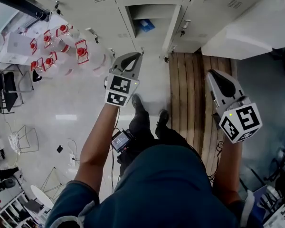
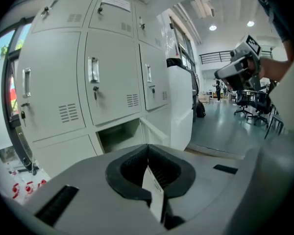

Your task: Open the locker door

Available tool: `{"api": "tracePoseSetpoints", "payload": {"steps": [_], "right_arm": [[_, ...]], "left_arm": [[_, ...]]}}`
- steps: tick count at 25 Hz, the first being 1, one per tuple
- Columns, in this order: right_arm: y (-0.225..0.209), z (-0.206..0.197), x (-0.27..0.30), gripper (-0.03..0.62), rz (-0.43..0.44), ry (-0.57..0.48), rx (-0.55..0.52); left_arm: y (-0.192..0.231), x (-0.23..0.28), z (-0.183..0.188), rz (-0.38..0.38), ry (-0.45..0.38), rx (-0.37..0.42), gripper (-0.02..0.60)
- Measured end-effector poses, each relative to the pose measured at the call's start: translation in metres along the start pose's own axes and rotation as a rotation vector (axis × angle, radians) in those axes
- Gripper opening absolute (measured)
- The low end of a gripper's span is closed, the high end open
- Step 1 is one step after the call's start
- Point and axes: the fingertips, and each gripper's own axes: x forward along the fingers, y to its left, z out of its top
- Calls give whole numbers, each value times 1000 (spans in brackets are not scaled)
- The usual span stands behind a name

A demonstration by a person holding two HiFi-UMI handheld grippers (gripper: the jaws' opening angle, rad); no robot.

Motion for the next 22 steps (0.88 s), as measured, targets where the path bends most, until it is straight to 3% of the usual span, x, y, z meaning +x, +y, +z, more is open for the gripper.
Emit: {"api": "tracePoseSetpoints", "payload": {"steps": [11, 22], "right_arm": [[31, 44, -29, 37, 95, -67, -28], [51, 99, -61, 37, 182, -166, -59]], "left_arm": [[25, -122, 74, 93, -113, 16, 17], [3, -198, 157, 115, -235, 82, 17]]}}
